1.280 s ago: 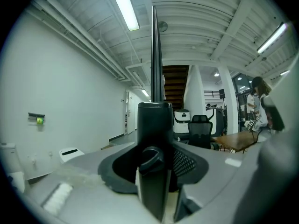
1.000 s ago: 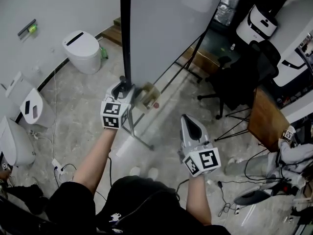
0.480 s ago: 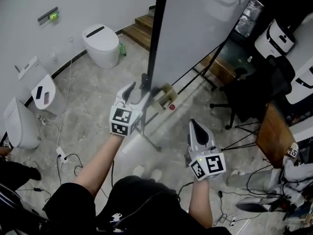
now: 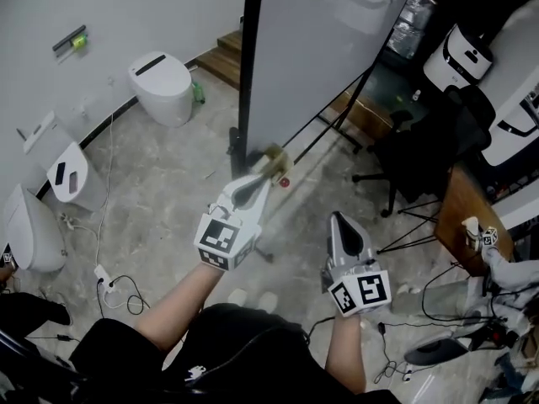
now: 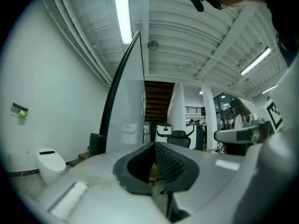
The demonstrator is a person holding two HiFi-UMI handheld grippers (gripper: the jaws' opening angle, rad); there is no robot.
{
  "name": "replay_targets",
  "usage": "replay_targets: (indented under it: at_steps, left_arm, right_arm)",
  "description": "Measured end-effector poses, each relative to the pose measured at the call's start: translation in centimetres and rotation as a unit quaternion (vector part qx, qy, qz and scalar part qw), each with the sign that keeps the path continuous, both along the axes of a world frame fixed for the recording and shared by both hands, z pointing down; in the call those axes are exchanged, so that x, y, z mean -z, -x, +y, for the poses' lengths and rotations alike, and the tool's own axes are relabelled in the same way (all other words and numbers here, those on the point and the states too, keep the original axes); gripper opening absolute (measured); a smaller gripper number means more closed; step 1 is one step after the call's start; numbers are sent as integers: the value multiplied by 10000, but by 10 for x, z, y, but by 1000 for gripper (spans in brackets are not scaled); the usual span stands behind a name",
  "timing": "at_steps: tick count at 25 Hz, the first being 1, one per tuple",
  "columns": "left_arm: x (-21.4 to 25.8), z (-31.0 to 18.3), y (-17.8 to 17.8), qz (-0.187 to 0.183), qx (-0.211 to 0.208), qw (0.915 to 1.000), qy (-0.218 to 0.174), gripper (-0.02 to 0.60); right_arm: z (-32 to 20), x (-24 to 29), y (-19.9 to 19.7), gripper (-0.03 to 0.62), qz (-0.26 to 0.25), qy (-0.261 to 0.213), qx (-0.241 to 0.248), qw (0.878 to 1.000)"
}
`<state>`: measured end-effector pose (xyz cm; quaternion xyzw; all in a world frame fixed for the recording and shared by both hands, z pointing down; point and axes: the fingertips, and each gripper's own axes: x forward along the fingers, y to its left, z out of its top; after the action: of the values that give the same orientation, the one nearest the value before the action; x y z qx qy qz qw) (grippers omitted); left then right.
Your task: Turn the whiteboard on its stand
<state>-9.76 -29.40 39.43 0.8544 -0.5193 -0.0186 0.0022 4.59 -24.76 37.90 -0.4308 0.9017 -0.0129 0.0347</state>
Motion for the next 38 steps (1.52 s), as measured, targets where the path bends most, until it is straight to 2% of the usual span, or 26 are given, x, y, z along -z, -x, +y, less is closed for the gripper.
replay_targets:
  at_steps: [4,14,22,38]
  left_arm:
    - [-4,2,-25,3,-300,9995,2,5]
    - [8,-2,-64,274,-662,9974,19,5]
    - [9,-6,-105,231,-1075,9939,57,3]
    - [5,-6,-114,292,-1156,9929,55,3]
  right_arm:
    - [5,2,-11,9,-1,-68,-187,9998]
    - [10,0,-43,9,-18,-87,-613,9981]
    - [14,1,-71,9,-26,-94,-1001,9949]
    - [16,-4,-80,9,57,-58,-1116,9937]
